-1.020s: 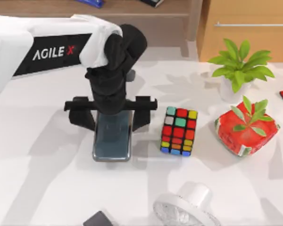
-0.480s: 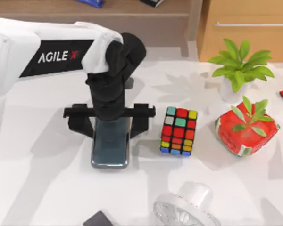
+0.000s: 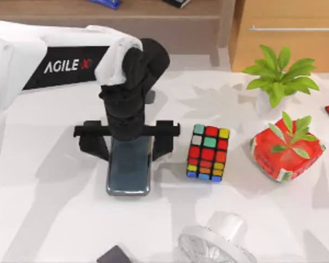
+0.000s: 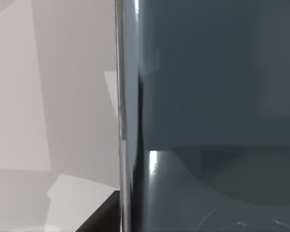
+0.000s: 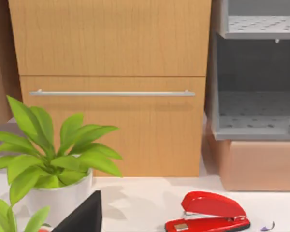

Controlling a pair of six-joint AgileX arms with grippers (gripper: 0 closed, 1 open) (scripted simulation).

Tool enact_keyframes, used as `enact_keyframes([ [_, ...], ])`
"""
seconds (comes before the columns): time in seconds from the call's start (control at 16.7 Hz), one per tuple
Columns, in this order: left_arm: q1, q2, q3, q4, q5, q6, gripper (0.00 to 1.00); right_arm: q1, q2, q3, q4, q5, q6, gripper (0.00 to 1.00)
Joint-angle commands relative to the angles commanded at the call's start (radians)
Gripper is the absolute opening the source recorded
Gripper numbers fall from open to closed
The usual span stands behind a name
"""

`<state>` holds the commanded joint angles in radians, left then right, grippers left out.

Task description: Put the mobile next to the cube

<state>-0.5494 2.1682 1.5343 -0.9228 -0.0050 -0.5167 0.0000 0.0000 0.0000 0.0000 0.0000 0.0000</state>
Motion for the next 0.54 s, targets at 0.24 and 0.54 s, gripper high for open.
enact_keyframes([
  [0.24, 0.0, 0.0, 0.0, 0.0, 0.0, 0.0, 1.0, 0.0, 0.0, 0.0, 0.0, 0.0, 0.0, 1.0],
  [0.54, 0.0, 0.0, 0.0, 0.0, 0.0, 0.0, 1.0, 0.0, 0.0, 0.0, 0.0, 0.0, 0.0, 1.0],
])
